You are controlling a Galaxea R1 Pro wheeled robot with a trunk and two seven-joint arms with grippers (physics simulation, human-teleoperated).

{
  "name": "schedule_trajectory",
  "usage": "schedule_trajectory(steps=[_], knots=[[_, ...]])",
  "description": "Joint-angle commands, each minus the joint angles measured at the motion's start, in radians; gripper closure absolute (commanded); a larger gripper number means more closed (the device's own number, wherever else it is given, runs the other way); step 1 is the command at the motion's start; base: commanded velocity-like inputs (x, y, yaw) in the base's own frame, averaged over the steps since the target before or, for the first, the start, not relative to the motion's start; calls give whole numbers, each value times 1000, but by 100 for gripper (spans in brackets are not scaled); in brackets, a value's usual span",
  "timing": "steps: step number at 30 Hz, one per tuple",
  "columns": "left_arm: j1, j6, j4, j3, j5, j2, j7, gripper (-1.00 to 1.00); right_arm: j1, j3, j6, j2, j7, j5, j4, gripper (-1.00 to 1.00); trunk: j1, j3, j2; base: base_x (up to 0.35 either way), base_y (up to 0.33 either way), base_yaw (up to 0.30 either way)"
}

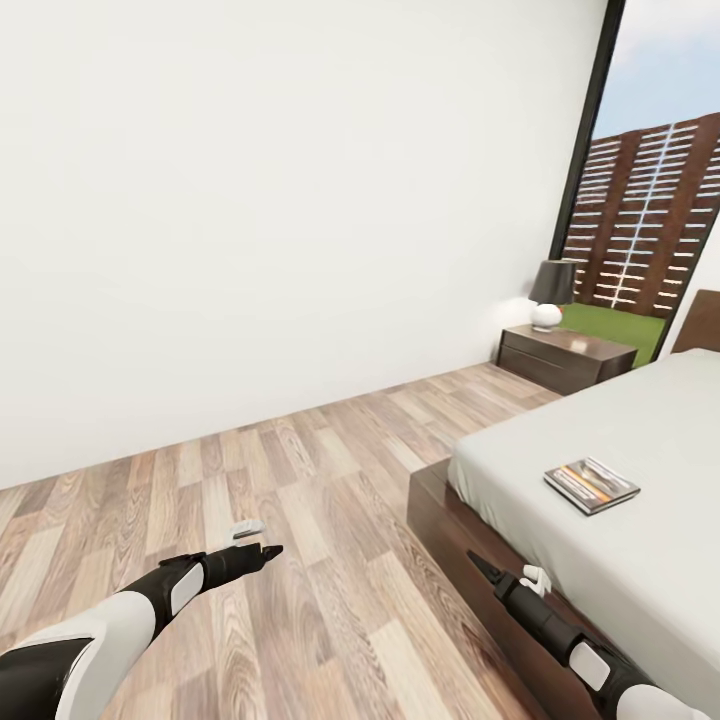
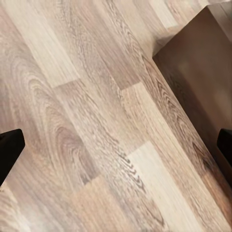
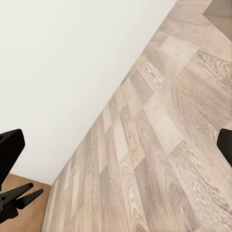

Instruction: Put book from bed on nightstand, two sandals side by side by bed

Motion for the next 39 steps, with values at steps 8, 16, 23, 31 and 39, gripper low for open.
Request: schedule_trajectory(steps=[8,16,23,31,39], knots=[[0,9,-1,8,5,-1,-4,-100,-1,-2,6,0,3,-2,0,-100,0,-1,0,43,15,0],[0,8,-1,7,5,-2,-4,-100,-1,-3,6,0,4,-2,0,-100,0,-1,0,7,2,0],[0,8,-1,7,5,-3,-3,-100,-1,-2,5,0,4,-2,0,-100,0,-1,0,1,0,0],[0,7,-1,6,5,-5,-3,-100,-1,-1,9,0,4,-4,-1,-100,0,-1,0,0,0,0],[0,7,-1,6,5,-6,-4,-100,-1,3,15,1,2,-3,-1,-100,0,-1,0,0,0,0]])
